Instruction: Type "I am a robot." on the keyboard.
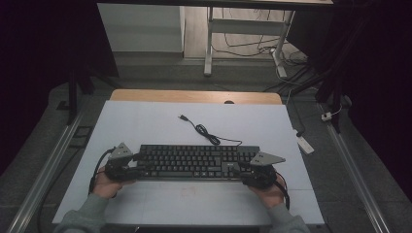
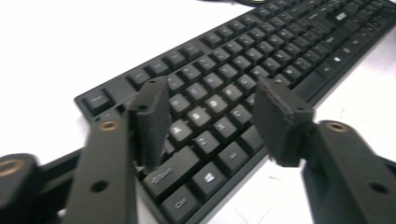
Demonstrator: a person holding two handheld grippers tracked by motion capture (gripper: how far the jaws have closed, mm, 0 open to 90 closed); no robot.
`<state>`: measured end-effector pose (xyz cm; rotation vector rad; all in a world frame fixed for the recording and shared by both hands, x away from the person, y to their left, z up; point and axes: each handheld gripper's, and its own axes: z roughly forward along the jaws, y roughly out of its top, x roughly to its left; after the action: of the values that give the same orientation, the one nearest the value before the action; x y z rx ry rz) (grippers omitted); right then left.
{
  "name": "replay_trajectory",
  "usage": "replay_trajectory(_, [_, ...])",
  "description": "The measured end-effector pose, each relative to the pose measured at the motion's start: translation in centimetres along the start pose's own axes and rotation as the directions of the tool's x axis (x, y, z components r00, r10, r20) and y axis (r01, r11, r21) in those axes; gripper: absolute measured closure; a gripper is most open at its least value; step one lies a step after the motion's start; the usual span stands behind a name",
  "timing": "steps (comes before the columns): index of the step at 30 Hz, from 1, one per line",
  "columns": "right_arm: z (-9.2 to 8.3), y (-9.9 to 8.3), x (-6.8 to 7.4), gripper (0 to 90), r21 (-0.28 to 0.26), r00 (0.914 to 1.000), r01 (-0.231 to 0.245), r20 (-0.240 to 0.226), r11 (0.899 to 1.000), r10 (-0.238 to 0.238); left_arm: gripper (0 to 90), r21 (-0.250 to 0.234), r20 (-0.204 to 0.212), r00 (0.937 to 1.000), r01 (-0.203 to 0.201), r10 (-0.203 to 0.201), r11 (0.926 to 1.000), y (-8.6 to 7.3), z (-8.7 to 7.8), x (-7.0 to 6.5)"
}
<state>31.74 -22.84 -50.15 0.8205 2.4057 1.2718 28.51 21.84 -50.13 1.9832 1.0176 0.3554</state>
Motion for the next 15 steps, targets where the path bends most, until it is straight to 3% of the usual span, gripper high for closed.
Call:
replay_trajectory(5, [0.0,-0.1,-0.1,58.1,-0.008,1.0,-0.006,0.0,1.0,0.006,64.1,0.016,0.017,0.9995,-0.029,0.028,0.9995,0.5,0.5,-0.6])
replay_trajectory(8, [-0.1,-0.1,-0.1,58.1,-0.002,1.0,-0.002,0.007,1.0,0.002,77.2,0.027,0.034,0.9984,-0.046,0.045,0.9986,0.7,0.8,-1.0])
replay_trajectory(9, [-0.1,-0.1,-0.2,58.0,-0.004,0.9999,-0.004,0.01,1.0,0.004,86.9,0.03,0.042,0.9979,-0.051,0.05,0.9982,0.7,1.0,-1.2])
replay_trajectory(15, [0.0,-0.2,-0.3,57.8,0.003,0.9999,-0.007,0.009,1.0,0.007,89.1,0.059,0.082,0.9935,-0.084,0.079,0.9947,0.9,2.0,-2.2])
